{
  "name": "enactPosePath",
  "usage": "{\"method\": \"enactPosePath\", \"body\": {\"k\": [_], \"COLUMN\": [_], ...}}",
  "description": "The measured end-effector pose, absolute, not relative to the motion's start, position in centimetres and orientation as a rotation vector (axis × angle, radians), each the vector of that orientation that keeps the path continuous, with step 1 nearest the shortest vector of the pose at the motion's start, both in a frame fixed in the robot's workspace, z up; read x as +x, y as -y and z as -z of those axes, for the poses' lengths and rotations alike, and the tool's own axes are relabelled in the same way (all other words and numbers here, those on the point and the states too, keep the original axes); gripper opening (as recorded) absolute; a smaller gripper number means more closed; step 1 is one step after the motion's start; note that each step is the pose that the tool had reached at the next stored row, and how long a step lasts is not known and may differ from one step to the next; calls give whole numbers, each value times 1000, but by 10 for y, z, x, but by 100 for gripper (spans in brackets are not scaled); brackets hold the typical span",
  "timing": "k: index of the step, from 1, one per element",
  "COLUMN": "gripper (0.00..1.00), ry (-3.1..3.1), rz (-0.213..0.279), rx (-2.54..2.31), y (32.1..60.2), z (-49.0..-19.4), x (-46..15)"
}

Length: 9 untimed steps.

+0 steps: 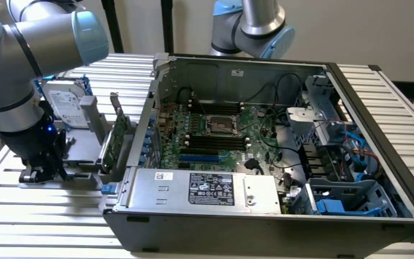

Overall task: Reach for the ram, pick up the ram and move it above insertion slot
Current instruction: 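Pick up the ram and move it above insertion slot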

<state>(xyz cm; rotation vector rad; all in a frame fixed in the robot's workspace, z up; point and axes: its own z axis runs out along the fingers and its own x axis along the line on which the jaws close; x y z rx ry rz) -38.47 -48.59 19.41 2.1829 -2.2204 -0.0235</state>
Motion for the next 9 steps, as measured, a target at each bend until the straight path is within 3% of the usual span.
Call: {"method": "enactPosePath", "body": {"k": [9], "gripper": [14], "ry": [2244], "rz": [24], "rx": [2159], "y": [486], "z": [-194], "x": [-385]}}
